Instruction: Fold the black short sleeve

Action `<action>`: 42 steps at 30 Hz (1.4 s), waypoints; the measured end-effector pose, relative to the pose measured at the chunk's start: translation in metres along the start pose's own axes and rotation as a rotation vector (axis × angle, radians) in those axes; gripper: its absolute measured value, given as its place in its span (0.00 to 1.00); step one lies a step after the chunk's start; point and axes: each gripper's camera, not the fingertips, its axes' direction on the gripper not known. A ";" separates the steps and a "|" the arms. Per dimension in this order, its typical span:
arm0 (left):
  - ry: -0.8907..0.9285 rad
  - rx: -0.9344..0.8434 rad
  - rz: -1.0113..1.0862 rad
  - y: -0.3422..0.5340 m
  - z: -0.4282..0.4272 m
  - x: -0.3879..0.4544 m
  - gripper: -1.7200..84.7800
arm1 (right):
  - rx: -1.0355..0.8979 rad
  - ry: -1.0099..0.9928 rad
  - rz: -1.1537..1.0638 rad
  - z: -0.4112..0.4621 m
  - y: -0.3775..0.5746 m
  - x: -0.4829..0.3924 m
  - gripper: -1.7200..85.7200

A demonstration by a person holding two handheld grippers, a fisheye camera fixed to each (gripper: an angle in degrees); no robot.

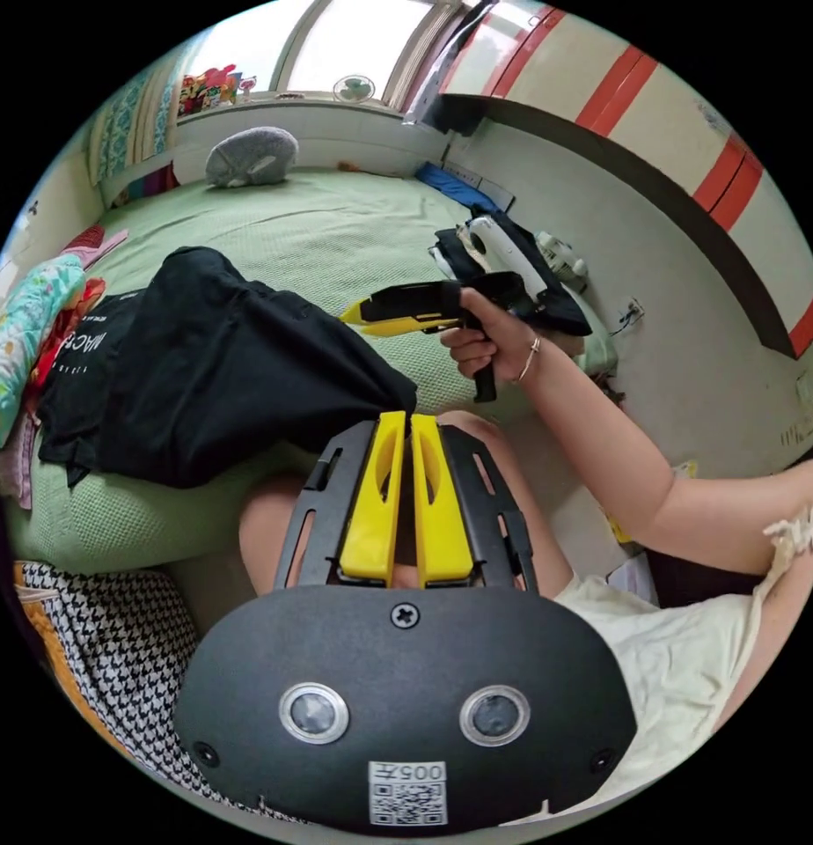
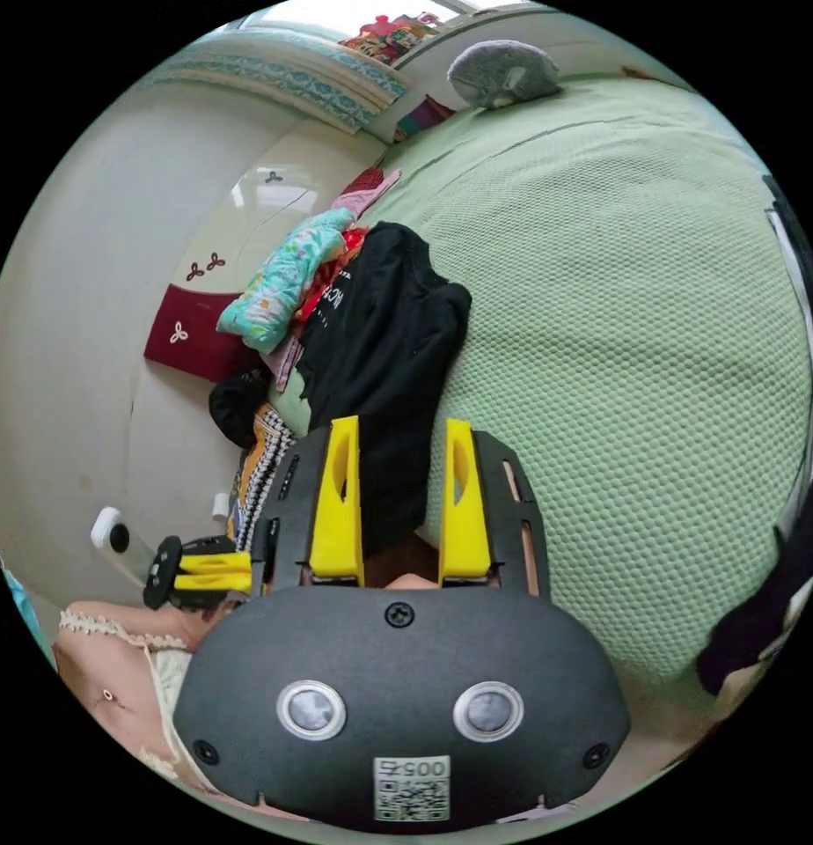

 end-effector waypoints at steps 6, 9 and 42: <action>0.040 -0.086 0.088 0.009 0.015 0.028 0.03 | 0.081 0.041 0.082 -0.021 -0.006 0.009 0.13; 0.043 -0.082 0.127 0.009 0.012 0.038 0.03 | 0.012 0.194 0.069 -0.007 -0.015 -0.002 0.15; 0.309 0.153 0.168 -0.030 -0.092 -0.051 0.04 | 0.489 0.664 0.241 -0.244 0.038 -0.136 0.01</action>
